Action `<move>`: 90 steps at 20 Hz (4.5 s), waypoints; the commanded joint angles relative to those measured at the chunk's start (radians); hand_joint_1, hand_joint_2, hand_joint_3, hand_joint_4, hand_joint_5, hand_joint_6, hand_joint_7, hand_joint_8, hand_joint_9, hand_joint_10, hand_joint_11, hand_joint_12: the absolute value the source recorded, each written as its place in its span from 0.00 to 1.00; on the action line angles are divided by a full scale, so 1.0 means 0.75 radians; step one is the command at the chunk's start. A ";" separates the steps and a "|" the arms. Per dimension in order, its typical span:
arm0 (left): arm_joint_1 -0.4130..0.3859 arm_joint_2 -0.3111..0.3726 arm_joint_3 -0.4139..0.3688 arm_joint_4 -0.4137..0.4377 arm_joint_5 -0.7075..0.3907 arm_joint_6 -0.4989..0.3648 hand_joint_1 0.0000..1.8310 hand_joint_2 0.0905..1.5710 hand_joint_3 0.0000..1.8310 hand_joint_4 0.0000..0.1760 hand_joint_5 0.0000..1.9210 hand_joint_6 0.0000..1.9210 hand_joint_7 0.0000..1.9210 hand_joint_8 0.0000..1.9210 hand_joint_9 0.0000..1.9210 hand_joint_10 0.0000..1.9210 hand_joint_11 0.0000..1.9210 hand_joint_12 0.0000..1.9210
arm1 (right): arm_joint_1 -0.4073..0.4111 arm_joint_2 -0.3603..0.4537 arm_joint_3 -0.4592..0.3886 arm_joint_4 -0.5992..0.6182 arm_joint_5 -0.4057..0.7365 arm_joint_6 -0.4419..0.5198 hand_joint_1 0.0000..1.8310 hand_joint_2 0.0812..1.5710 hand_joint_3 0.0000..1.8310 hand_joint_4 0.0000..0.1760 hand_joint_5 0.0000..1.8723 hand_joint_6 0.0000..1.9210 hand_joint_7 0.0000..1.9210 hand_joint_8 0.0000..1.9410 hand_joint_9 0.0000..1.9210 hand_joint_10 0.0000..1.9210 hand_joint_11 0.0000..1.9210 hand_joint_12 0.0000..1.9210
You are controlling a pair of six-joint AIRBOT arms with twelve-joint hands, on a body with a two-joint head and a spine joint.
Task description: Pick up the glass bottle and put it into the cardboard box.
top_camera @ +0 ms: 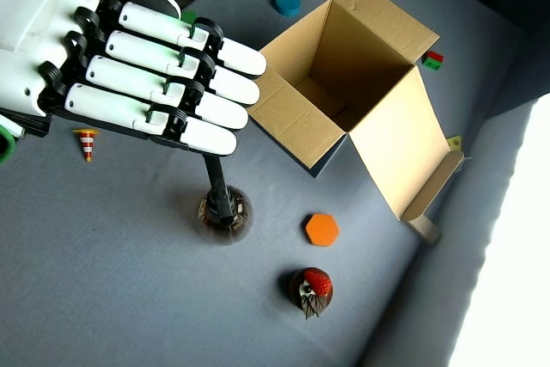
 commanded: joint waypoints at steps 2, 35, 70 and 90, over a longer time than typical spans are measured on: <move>-0.019 0.005 -0.012 0.075 0.043 -0.001 0.00 0.65 0.12 0.00 0.04 0.06 0.07 0.03 0.03 0.05 0.00 0.13 | 0.013 0.011 -0.001 -0.090 0.063 0.004 0.15 0.63 0.16 0.00 0.04 0.07 0.06 0.03 0.04 0.06 0.00 0.10; 0.188 -0.029 -0.569 -0.043 -0.784 -0.600 0.00 0.72 0.00 0.00 0.09 0.00 0.10 0.00 0.07 0.00 0.00 0.17 | 0.116 0.126 0.840 -2.847 -0.343 3.254 0.67 0.58 0.00 0.00 0.05 0.00 0.04 0.00 0.04 0.00 0.00 0.00; 1.012 -0.616 -0.310 0.704 -0.926 -1.388 0.00 0.73 0.00 0.00 0.09 0.00 0.08 0.00 0.04 0.00 0.00 0.12 | 0.029 -0.348 1.272 -3.445 -0.540 3.858 0.66 0.58 0.00 0.00 0.05 0.00 0.06 0.00 0.05 0.00 0.00 0.00; 1.171 -0.627 -0.197 0.898 -0.835 -1.592 0.00 0.73 0.00 0.00 0.09 0.00 0.08 0.00 0.05 0.00 0.00 0.13 | 0.033 -0.391 1.303 -3.445 -0.549 3.850 0.66 0.58 0.00 0.00 0.06 0.00 0.07 0.00 0.06 0.00 0.01 0.01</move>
